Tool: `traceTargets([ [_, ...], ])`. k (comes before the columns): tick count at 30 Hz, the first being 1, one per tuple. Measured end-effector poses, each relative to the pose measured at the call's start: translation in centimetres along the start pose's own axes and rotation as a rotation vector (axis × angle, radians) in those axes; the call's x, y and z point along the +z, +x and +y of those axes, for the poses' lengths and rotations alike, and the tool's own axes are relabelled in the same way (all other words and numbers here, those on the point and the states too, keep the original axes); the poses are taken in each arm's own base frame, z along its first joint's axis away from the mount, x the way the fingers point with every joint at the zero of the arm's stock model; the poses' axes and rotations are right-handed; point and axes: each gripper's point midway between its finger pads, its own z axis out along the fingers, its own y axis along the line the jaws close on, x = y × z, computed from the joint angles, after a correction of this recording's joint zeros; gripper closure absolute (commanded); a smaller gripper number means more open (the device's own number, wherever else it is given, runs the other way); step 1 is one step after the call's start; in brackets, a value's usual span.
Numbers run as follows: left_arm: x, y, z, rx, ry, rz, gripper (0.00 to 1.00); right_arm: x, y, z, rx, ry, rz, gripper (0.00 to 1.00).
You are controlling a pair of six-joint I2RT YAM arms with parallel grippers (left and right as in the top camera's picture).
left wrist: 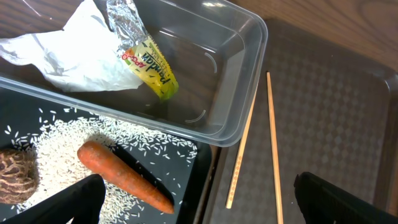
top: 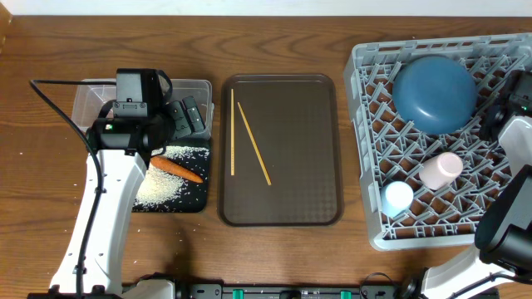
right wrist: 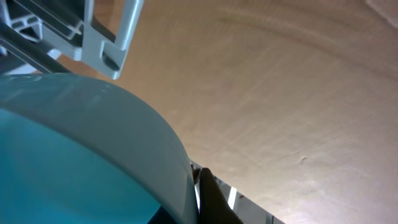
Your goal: Sort waste into correct bins and load items into the dishwasher rack
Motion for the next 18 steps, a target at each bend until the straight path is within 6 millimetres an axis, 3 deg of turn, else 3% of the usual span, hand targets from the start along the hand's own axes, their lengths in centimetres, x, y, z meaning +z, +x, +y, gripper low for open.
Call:
traceTargets([
  [18,0.0,0.0,0.0,0.0,0.0,0.0,0.02,-1.0,-1.1,0.2,0.032,-0.005,-0.056,0.99],
])
